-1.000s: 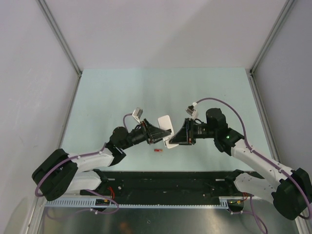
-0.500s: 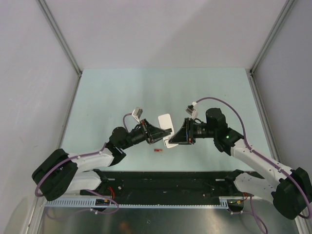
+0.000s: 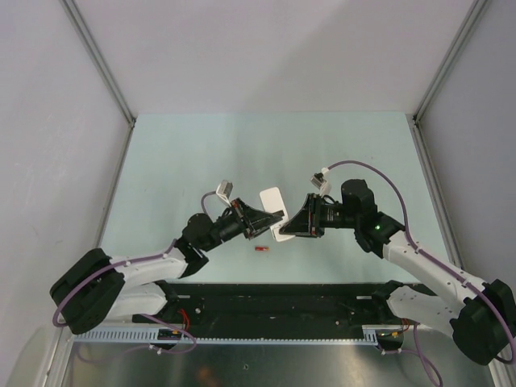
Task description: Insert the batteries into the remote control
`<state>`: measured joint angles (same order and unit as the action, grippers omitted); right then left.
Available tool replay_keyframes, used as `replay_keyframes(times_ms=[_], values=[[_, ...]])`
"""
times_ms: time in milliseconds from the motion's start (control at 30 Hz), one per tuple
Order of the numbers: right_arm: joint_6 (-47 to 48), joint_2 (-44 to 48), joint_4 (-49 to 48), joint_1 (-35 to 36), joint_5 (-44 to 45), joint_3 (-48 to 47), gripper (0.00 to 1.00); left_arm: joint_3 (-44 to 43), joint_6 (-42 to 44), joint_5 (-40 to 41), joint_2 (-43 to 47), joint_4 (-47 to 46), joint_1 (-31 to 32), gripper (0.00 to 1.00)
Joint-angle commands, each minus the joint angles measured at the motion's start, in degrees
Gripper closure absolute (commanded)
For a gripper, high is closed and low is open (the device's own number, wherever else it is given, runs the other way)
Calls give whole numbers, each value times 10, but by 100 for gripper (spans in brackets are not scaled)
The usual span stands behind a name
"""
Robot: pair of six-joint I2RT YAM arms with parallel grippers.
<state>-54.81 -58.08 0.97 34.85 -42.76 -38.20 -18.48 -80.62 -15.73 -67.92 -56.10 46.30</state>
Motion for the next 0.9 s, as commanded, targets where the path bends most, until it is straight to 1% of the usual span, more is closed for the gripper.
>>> replay_keyframes(times_ms=[0,100,267,400,433,533,867], values=[[-18,2,18,8,58,-3,89,-3,12,58,19,22,17,100],[-23,-4,11,9,59,-3,89,-8,12,63,24,34,19,100],[-25,-15,3,14,60,-3,84,-12,8,59,22,35,19,100],[-28,-25,-4,15,57,-3,77,-10,-2,60,23,35,20,100],[-29,-25,-4,16,56,-3,73,-11,-4,59,23,35,20,100],[-30,-28,-4,17,55,-3,69,-13,-10,61,23,35,19,100],[-18,-23,10,12,61,-3,61,-16,-29,65,34,32,19,100]])
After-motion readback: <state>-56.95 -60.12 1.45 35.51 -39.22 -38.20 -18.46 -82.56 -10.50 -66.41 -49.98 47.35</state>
